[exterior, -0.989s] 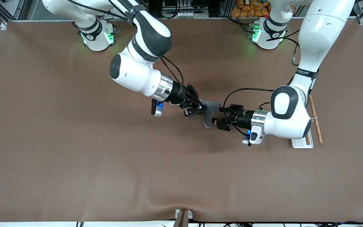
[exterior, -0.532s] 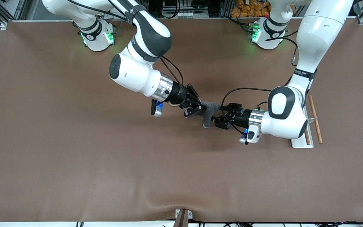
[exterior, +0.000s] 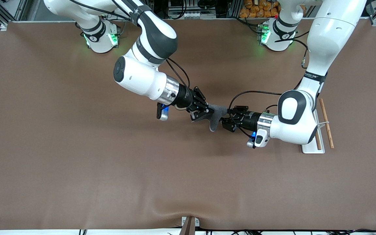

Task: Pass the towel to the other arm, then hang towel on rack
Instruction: 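Close the left gripper on the towel end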

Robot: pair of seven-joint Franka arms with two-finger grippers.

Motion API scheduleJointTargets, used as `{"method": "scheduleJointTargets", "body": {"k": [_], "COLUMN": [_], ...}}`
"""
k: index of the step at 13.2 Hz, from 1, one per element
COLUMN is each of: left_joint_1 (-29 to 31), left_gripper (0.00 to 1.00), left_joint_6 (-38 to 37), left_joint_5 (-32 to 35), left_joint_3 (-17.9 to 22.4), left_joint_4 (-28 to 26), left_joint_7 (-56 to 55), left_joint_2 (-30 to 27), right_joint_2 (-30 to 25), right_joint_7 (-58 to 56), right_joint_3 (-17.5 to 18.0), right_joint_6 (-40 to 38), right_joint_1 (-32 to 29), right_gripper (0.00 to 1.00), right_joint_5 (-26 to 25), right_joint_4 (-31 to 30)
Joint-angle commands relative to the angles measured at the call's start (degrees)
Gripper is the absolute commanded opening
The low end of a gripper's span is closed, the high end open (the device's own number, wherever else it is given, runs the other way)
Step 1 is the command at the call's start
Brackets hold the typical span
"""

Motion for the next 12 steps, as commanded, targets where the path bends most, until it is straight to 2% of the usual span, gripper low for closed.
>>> {"method": "scheduleJointTargets", "body": {"k": [1,2,3,7,9,12], "left_joint_1": [0.21,0.21,0.21,0.56,3.63,7.85], "left_gripper": [0.18,0.04,0.00,0.00,0.00,0.00], "left_joint_6": [-1.11,-1.11,-1.11,-1.63,-2.33,-9.44], "left_joint_5": [-1.57,-1.57,-1.31,-0.25,4.64,9.58], "left_joint_3": [0.01,0.01,0.10,0.80,0.45,0.45], "left_joint_4": [0.37,0.46,0.63,3.00,5.45,11.34], "left_joint_7": [1.39,1.48,1.57,1.92,2.01,2.35], "left_joint_2": [-0.12,-0.20,-0.38,-1.60,-2.75,-2.84], "right_joint_2": [-0.19,-0.19,-0.19,-0.19,-0.19,-0.19], "right_joint_7": [0.60,0.60,0.60,0.60,0.60,0.60], "right_joint_3": [0.42,0.42,0.42,0.42,0.42,0.42], "right_joint_6": [-1.23,-1.32,-1.32,-1.23,-1.23,-1.23], "right_joint_1": [-0.62,-0.71,-0.71,-0.71,-0.79,-0.97], "right_gripper": [0.00,0.00,0.00,0.00,0.00,0.00], "right_joint_5": [-0.46,-0.46,-0.46,-0.46,-0.46,-0.38], "right_joint_4": [0.75,0.75,0.75,0.83,0.92,0.92]}}
